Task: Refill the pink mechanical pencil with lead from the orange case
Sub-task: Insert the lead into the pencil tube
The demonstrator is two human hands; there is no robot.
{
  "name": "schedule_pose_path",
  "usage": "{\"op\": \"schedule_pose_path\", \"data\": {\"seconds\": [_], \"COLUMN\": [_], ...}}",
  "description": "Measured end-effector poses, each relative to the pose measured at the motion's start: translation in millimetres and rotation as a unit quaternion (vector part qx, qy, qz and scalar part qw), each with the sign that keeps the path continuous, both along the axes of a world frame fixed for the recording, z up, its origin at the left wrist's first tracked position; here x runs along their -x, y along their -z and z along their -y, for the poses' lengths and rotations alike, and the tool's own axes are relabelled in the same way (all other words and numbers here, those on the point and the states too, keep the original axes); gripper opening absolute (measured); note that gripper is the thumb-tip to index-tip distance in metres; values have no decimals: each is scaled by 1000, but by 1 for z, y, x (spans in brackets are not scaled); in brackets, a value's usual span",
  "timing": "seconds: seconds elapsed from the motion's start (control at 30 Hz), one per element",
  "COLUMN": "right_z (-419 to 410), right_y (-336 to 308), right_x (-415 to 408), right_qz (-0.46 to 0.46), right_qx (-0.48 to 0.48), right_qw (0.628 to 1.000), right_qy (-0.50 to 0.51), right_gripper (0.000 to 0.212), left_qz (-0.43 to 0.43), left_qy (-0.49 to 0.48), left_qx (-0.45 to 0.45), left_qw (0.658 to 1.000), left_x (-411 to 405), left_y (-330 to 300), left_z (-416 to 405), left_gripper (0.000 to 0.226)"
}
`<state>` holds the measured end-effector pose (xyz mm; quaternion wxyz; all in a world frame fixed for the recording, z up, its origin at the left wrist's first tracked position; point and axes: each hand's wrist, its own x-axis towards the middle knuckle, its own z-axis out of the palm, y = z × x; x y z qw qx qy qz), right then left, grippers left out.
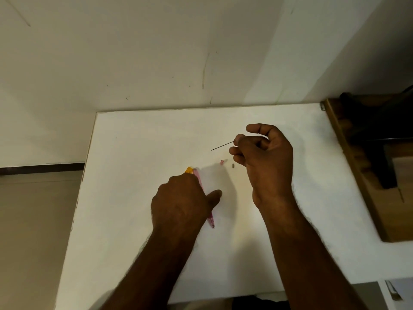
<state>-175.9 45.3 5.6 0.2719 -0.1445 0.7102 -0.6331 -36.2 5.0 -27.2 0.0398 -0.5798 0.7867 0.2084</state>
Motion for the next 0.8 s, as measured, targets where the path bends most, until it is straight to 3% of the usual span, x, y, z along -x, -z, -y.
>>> {"op": "schedule_pose_path", "data": {"seconds": [0.17,0.37,0.8], "right_z": [1,0,0], "right_y": [1,2,-8], "right_x": [-2,0,0], "right_qz": [-14,-7,-61], "right_qx": [-10,-3,90], "right_qw": [1000,1000,994], "right_qy": [-17,-19,-7], "right_gripper": [22,22,20], "left_qz": [30,-37,-191], "left_qy": [0,-27,14], "left_qx": [2,-48,76], "left_qw": [1000,998,979], "left_x": [-8,-8,-14], "left_y": [-3,-11,-34], "left_z": [4,7,13], "left_gripper": [61,37,15]}}
